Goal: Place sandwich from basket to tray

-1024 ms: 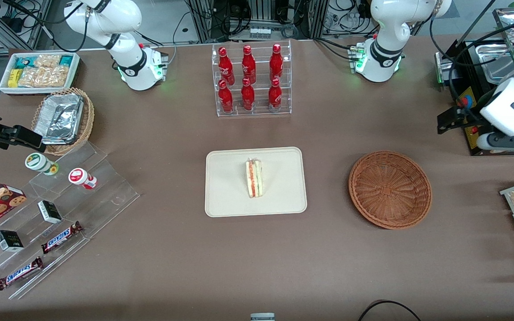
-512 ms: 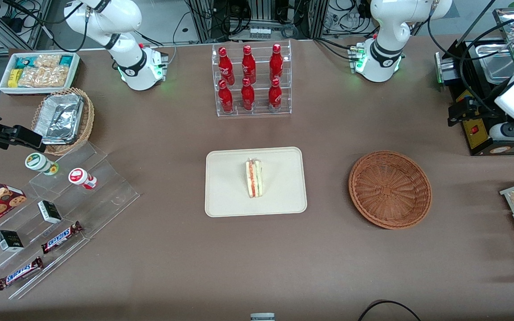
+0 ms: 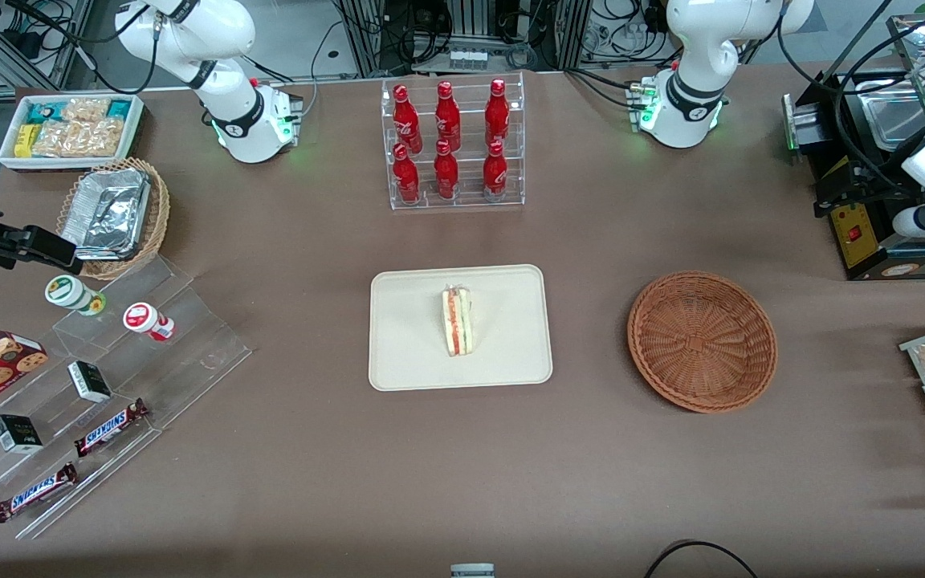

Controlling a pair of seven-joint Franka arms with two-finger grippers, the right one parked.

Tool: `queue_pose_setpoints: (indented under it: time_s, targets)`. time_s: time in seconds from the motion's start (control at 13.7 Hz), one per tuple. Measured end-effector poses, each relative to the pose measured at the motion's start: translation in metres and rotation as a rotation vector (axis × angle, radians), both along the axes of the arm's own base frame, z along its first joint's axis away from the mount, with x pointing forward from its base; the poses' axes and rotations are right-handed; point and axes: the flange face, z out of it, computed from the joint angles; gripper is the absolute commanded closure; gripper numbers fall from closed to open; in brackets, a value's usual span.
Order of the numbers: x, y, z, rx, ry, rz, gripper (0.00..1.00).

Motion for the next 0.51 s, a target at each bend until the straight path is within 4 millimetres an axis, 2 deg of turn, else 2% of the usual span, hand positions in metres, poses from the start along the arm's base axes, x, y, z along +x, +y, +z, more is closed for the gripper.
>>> queue_pose_setpoints:
  time_s: [0.51]
  targets:
    - [0.0001, 0.0003, 0.0001, 0.006, -0.002, 0.058, 0.0]
